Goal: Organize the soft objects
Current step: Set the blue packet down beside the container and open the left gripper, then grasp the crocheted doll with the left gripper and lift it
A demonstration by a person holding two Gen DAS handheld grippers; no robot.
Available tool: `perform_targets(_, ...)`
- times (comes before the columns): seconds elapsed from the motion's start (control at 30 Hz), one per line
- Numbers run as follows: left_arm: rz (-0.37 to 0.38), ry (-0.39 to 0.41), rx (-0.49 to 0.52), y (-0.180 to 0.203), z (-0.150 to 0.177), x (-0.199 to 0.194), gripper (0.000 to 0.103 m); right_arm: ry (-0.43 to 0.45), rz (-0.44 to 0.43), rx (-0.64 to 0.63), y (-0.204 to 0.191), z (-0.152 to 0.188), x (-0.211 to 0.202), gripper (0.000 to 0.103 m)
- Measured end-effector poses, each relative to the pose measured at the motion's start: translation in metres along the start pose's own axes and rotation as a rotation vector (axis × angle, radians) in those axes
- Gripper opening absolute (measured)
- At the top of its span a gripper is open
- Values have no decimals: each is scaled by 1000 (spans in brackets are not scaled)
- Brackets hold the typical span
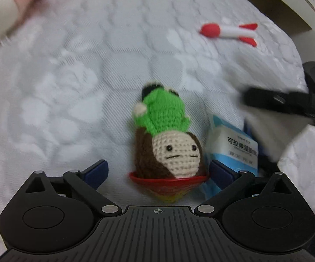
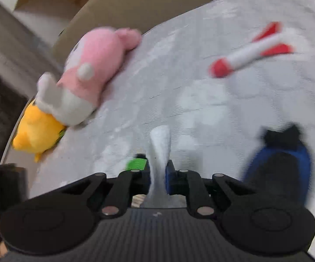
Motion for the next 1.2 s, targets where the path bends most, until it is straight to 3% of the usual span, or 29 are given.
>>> perform_targets(0.1,-19,16,-5,-5,0,-6,101,-66,-18,-63,-24,10,36,14)
perform_targets(0.2,-40,50,-56,-18,1,-18,102,-83,26,-80,-14,13,50,14)
perform_targets(0.3,-39,107,-178,-39,-4,-27,102,-96,73,-94,-3,16,61,14)
perform_targets(0.43,-52,147,-342,-68,-6,-31,102,-43,206,-59,39,11,46,14)
perform_targets(0.5,-16,132,-405,-77,0,-28,102,-34,172,-12,36,14,37,14)
perform_targets(0.6,37,102,-465,-81,8,-22,103,-39,36,-12,5,26,20,14)
perform_targets(0.7,62,78,-491,-82,13,-17,103,-83,-83,-41,-29,51,12,14)
perform_targets(0.77,64,74,-494,-80,16,-15,103,-119,-99,-59,-39,71,13,14)
perform_targets(0.9,89,53,-479,-68,21,-12,103,-145,14,-88,-23,91,24,15)
perform_targets(1.03,197,5,-469,-45,24,4,103,-174,83,8,1,81,26,18)
perform_targets(1.2,136,-2,-388,-33,12,17,103,-100,182,-116,0,55,10,18)
Point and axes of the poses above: each gripper's, at about its wrist camera, not at the fingertips, and x roughly the way its jaws point, y to its right, z to its underside, the point moved 9 cm from there along x, roughly the way its jaws point, and after that the axes turned 13 degrees about x, right-handed, at the moved point
